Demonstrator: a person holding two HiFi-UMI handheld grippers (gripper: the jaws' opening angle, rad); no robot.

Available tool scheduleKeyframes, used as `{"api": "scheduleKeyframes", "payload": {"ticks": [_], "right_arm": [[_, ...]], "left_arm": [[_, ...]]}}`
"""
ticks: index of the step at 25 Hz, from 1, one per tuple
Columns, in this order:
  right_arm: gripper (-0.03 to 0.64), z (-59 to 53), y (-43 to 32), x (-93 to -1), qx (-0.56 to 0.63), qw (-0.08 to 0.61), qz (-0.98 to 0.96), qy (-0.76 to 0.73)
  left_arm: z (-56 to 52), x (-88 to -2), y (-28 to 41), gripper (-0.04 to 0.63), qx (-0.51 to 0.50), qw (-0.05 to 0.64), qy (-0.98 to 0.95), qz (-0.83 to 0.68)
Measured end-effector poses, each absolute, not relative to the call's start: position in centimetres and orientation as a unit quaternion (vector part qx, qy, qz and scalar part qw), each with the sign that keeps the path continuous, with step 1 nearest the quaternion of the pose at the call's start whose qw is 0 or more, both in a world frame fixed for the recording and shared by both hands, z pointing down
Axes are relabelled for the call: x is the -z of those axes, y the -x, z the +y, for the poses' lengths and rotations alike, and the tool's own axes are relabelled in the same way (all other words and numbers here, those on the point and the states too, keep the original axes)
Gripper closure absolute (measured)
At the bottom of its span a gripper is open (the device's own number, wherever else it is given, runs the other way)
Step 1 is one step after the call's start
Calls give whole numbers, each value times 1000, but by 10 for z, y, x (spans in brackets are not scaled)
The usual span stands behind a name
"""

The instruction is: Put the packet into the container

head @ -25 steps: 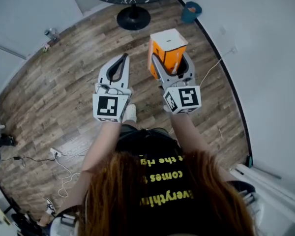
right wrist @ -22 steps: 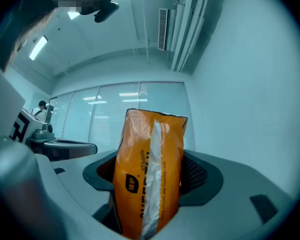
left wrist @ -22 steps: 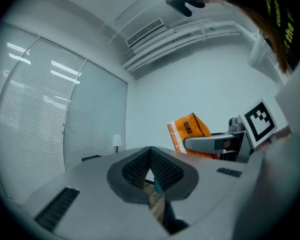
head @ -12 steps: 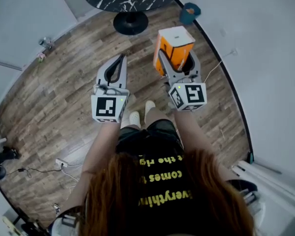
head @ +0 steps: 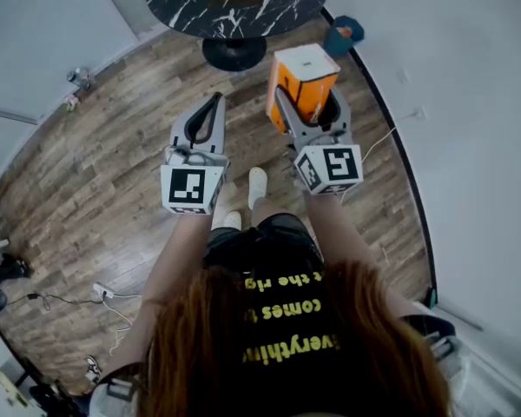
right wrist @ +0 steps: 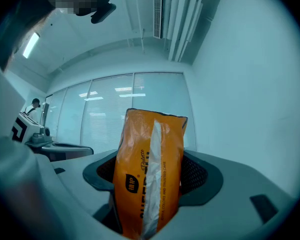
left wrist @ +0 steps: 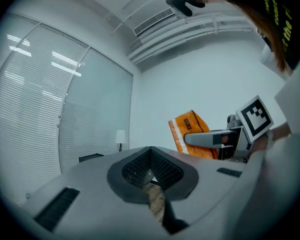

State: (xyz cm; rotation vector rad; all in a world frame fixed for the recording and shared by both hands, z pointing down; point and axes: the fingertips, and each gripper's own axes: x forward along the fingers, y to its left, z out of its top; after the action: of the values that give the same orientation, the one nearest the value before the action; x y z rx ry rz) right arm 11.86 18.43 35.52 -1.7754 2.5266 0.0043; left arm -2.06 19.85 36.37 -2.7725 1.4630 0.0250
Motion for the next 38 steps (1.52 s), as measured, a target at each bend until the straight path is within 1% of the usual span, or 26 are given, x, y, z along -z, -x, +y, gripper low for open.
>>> {"api": "scheduleKeyframes", "payload": {"ticks": [7,16,24,27,32,38], "right_arm": [[282,102,-132,-348,-3,32,843,536],[282,21,-147,-353,14,32,853,521],[282,-68,-134,-365,15,26,847,531],[282,-106,-123,-366,11,21,844,536],[282,-182,-105,-361,12,23,832,554],[282,-236,-96,-361,17,21,822,569]], "left_arm": [[121,-354,-5,595,-17,17,868,496],[45,-359,-18,595,-1,5,858,514],[-53,-364,1,595,-10,8,859,511],[-98,-364,15,595,-16,21,860,509],[-177,-359,40,595,-17,19,867,498],[-236,-359,51,595,-14,16,873,486]]}}
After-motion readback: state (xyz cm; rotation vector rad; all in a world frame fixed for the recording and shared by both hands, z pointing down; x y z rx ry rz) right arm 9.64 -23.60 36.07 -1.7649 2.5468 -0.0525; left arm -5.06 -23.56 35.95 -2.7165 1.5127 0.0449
